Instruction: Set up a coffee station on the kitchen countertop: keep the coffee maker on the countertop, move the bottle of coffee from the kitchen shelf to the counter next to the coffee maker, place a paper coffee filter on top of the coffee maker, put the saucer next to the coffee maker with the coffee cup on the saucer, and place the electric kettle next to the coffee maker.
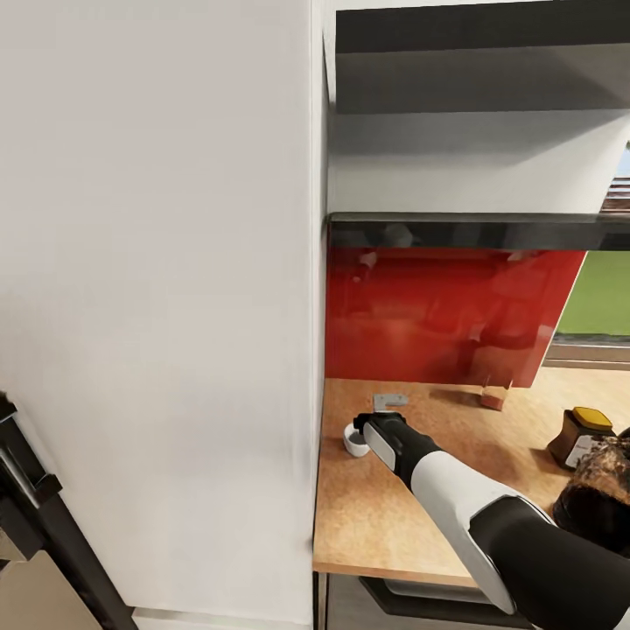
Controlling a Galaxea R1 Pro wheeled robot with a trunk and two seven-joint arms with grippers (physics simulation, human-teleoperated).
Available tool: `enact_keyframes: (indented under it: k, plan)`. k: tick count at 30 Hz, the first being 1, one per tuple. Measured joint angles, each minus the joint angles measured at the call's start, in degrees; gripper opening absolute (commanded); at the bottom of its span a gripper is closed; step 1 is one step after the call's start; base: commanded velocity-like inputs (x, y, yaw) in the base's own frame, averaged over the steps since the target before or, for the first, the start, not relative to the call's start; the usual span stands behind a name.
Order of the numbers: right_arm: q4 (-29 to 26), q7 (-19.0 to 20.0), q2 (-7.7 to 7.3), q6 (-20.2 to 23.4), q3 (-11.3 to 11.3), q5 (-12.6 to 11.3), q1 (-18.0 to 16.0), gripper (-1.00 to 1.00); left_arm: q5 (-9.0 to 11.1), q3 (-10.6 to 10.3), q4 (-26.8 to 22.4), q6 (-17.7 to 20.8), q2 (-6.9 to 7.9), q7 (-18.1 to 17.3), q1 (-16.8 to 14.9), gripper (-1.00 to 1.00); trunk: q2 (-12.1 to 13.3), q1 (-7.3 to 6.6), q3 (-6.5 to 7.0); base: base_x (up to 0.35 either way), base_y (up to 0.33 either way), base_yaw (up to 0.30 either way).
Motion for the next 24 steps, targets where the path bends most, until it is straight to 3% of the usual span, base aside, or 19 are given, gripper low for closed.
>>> enact_keyframes:
  k: [8,24]
  plan:
    - [0.08,0.00,0.22,-2.14,0.00,-0.02,0.14,1.00,0.00,0.00,0.02,0.04,0.00,0.00,0.09,1.00,0.00,0.00,0.00,0.000,0.000,0.000]
    - [2.48,1.86,0.26,-2.48,0.00,-0.09,0.26,1.00,0.00,0.00,0.02,0.06,0.00,0.00,0.14,1.00,0.00,0.00,0.00,0.027,0.000,0.000]
